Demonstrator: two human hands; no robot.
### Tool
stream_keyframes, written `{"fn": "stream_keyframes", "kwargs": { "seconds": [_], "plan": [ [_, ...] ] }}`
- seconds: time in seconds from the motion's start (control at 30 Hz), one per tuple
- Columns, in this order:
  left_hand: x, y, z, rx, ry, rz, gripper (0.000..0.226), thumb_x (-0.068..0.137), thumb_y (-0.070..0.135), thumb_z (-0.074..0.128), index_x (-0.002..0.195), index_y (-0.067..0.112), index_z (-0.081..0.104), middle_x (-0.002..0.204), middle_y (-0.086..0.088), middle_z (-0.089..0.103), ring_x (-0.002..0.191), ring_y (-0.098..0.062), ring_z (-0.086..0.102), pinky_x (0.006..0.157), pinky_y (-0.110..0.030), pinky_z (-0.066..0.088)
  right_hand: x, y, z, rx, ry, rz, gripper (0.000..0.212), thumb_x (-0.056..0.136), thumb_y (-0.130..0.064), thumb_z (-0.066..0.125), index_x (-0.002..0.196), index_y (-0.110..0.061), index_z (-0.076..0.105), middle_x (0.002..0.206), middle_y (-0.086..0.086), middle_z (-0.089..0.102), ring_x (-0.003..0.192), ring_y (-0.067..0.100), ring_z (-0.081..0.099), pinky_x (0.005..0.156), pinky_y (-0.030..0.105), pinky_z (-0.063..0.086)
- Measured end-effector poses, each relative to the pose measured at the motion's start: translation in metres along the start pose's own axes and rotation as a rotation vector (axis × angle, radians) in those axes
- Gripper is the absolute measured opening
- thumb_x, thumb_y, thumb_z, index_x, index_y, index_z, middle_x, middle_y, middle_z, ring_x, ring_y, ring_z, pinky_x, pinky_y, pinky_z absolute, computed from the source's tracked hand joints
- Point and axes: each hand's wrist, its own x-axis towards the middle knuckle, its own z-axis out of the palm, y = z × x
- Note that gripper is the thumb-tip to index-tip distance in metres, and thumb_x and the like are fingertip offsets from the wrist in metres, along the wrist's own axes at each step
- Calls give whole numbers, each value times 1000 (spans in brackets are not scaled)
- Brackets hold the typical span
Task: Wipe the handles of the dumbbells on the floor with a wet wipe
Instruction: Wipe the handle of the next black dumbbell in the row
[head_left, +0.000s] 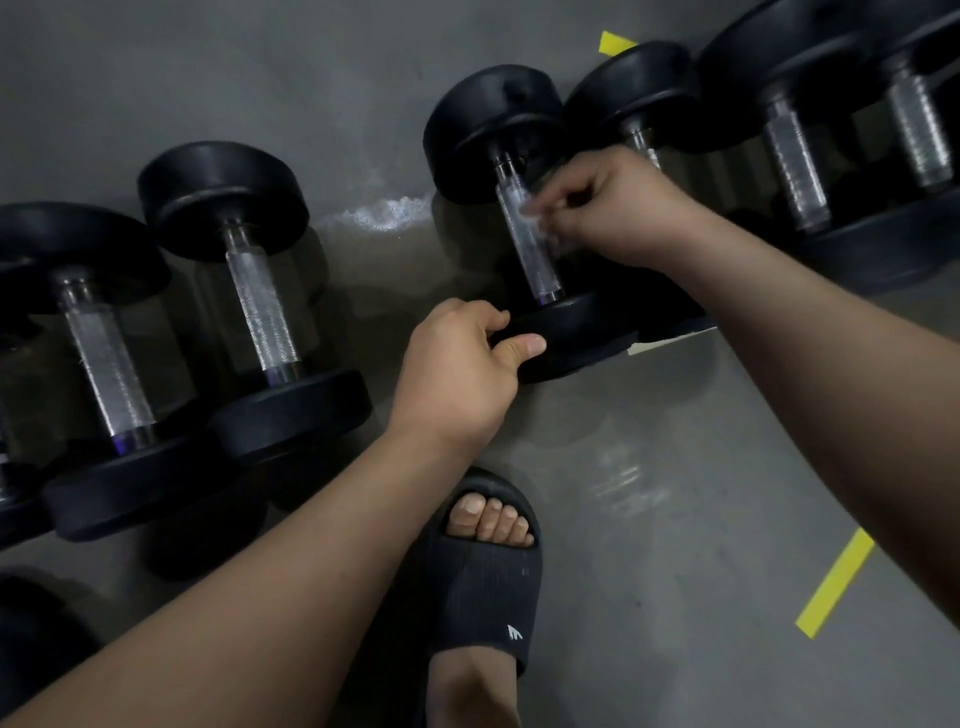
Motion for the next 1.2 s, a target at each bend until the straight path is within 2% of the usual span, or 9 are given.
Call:
{"fn": "stream_keyframes", "kwargs": {
  "seconds": [0.17,0.3,0.4,0.5,0.67,0.87,1.0,1.13,1.2],
  "plan": [
    [3,3,-5,4,-37,-20,38,86,40,79,113,14,73,105,2,65,99,-16,63,88,-27,50,6,-3,17,203,188,82,15,90,-13,72,101,-20,78,89,3,75,71,0,61,72,21,52],
    [4,2,-5,2,-48,-27,36,86,39,79,110,14,73,103,2,65,98,-16,63,88,-29,51,-3,3,7,253,80,139,13,85,-10,78,98,-12,78,97,7,77,82,13,70,89,35,60],
    [4,2,-3,-11,-55,-40,33,86,39,79,109,16,72,101,3,63,96,-16,62,84,-27,49,0,5,6,170,76,140,10,80,-19,81,88,-20,76,90,5,76,84,23,74,82,46,61],
    [2,3,-3,-13,-45,-33,33,86,39,79,109,16,71,101,3,63,95,-17,62,83,-28,49,-2,2,6,140,96,144,14,79,-21,80,75,-24,67,84,7,74,76,22,73,76,49,61],
    [3,3,-3,10,-65,-23,34,87,40,77,110,15,70,102,2,62,97,-19,62,83,-27,48,-11,0,-6,76,-144,187,17,83,-9,80,77,-14,65,86,18,75,78,29,73,77,47,61],
    [3,3,-4,25,-71,-13,30,89,38,76,107,16,68,102,1,60,95,-20,59,79,-25,42,9,-1,12,65,178,121,7,84,-16,75,86,-9,74,85,5,74,72,8,64,78,37,59],
    [4,3,-5,51,-81,-3,31,89,38,75,108,15,68,102,3,59,94,-17,58,77,-22,37,1,-1,2,142,33,193,10,85,-12,77,87,-3,72,77,14,72,65,20,66,70,42,61],
    [4,2,-4,54,-76,7,32,88,39,76,108,15,69,101,2,59,94,-18,58,77,-22,37,-12,-13,-7,-86,-205,81,7,81,-19,83,87,-21,79,73,-10,74,64,-4,64,65,11,49],
    [5,2,-4,50,-72,6,33,88,40,76,108,15,69,102,1,60,94,-19,58,77,-23,38,-19,-16,-6,-215,-332,78,11,79,-27,84,90,-30,81,79,-16,75,73,-6,66,71,11,50]
  ]
}}
